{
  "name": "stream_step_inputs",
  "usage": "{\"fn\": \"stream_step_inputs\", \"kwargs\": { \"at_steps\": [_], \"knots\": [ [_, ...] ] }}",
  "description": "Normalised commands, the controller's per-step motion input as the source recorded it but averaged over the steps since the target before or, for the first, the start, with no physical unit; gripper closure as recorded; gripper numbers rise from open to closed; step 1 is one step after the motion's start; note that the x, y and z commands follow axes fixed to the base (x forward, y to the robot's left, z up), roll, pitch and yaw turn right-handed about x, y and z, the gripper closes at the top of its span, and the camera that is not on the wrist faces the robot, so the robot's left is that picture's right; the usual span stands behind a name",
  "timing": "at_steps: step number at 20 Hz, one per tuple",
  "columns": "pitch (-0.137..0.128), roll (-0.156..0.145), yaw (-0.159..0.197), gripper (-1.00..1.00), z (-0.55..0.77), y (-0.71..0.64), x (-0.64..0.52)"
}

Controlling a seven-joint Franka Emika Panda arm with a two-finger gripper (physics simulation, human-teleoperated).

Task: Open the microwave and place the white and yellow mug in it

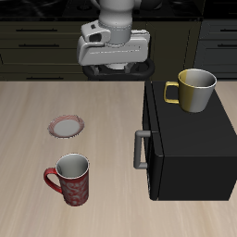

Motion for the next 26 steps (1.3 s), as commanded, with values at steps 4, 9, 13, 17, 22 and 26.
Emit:
{"fn": "stream_step_inputs", "kwargs": {
  "at_steps": [4, 9, 13, 17, 22, 26],
  "knots": [
    [-0.004, -0.022, 0.016, -1.00, 0.03, -0.05, 0.19],
    [0.003, -0.019, 0.075, -1.00, 0.03, -0.01, 0.34],
    [0.010, 0.013, 0.023, -1.00, 0.05, -0.05, 0.26],
    [0.013, -0.029, 0.016, -1.00, 0.04, -0.17, 0.38],
    [0.020, -0.009, 0.011, -1.00, -0.01, -0.11, 0.31],
    [0.017, 0.025, 0.077, -1.00, -0.08, 0.09, 0.28]
  ]
}}
